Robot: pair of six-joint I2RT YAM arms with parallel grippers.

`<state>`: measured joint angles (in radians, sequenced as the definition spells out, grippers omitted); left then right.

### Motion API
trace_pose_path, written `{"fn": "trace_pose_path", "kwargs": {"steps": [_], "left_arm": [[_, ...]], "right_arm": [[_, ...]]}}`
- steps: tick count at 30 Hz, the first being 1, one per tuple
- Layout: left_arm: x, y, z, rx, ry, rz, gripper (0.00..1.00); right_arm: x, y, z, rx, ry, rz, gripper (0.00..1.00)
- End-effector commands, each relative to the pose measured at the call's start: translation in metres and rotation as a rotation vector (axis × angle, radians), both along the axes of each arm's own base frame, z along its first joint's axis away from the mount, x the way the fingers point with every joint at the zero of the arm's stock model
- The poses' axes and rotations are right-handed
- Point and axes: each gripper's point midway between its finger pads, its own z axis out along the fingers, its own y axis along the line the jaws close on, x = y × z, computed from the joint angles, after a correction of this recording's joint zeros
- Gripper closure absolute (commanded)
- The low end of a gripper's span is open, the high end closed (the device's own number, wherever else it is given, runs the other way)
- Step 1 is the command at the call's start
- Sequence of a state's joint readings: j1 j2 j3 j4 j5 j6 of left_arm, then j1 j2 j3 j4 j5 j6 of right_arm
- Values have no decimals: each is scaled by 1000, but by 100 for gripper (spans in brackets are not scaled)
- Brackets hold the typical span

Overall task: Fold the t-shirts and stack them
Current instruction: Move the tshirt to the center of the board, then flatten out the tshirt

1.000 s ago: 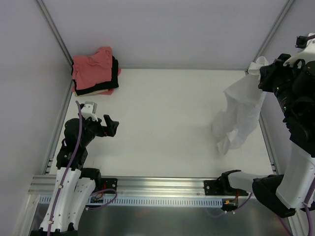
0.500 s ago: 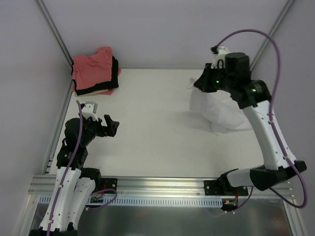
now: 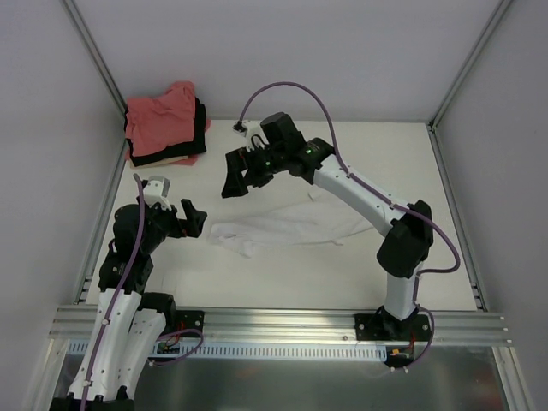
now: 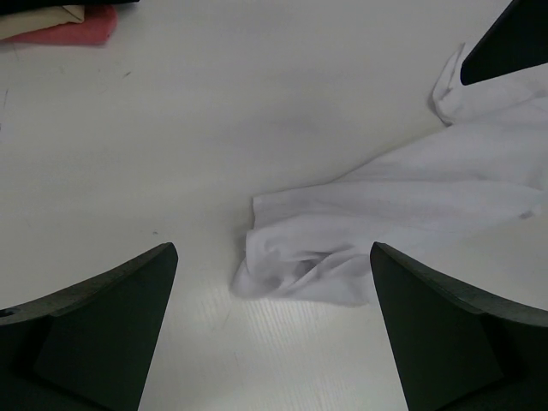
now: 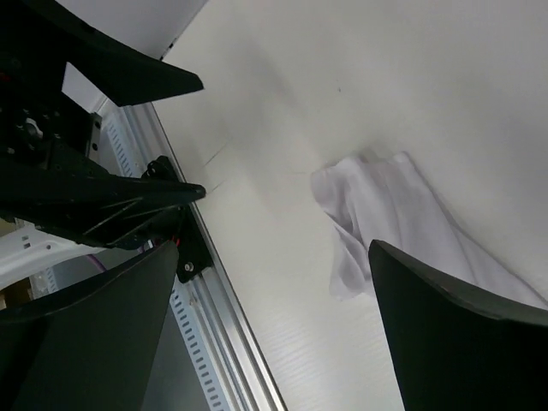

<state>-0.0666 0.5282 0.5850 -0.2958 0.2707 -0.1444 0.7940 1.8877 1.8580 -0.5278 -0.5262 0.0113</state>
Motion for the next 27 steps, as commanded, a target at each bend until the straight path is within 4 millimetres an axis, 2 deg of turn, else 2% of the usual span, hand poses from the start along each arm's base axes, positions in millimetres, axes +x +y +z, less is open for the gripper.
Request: {"fn": "trace_pose_path", "kwargs": {"steps": [1, 2, 3, 4, 5, 7, 8, 9, 10, 11, 12, 14, 15, 17, 18, 21, 22, 23, 24, 25, 27], "left_arm": [[2, 2, 16, 16, -38, 6, 1], [2, 2, 16, 16, -38, 8, 1], [2, 2, 16, 16, -37, 5, 1], [2, 2, 16, 16, -38, 5, 1], [3, 1, 16, 14, -40, 1, 1], [2, -3, 17, 5, -39, -22, 2], [3, -5, 17, 1, -41, -29, 1], [3, -7, 16, -3, -35, -40, 1], [3, -7, 15, -5, -31, -41, 1], [4, -8, 16, -4, -30, -45, 1], [4, -8, 16, -7, -28, -48, 1], [3, -9, 16, -8, -31, -51, 1], [3, -9, 16, -8, -31, -50, 1], [2, -9, 16, -10, -34, -52, 1], [2, -9, 15, -11, -30, -54, 1], [3, -9, 15, -8, -28, -50, 1], [3, -9, 13, -8, -22, -51, 2], [4, -9, 14, -8, -25, -51, 1], [4, -9, 14, -9, -25, -53, 1], [4, -9, 14, -7, -25, -53, 1], [4, -9, 13, -7, -24, -52, 1]], "right_arm": [[0, 18, 51, 133, -118, 27, 1], [10, 13, 48, 107, -153, -32, 1], [14, 0, 56, 85, -219, -76, 0], [21, -13, 45, 25, -244, -132, 1], [38, -41, 45, -67, -318, -264, 0], [60, -81, 33, -230, -408, -402, 1], [77, -118, 19, -357, -426, -520, 1], [84, -138, 14, -403, -412, -574, 0], [99, -167, 6, -421, -351, -667, 0], [102, -184, -14, -449, -287, -695, 1], [116, -213, -25, -438, -208, -792, 2], [121, -229, -55, -422, -109, -820, 6], [131, -247, -71, -443, -69, -863, 7], [142, -258, -86, -472, -38, -885, 8], [149, -266, -106, -500, 12, -890, 8], [167, -275, -114, -514, 46, -907, 10], [172, -275, -129, -532, 72, -902, 10], [180, -274, -125, -524, 64, -905, 10], [185, -277, -128, -526, 72, -911, 10], [188, -278, -140, -546, 94, -906, 10], [196, -281, -141, -547, 97, -915, 10]]}}
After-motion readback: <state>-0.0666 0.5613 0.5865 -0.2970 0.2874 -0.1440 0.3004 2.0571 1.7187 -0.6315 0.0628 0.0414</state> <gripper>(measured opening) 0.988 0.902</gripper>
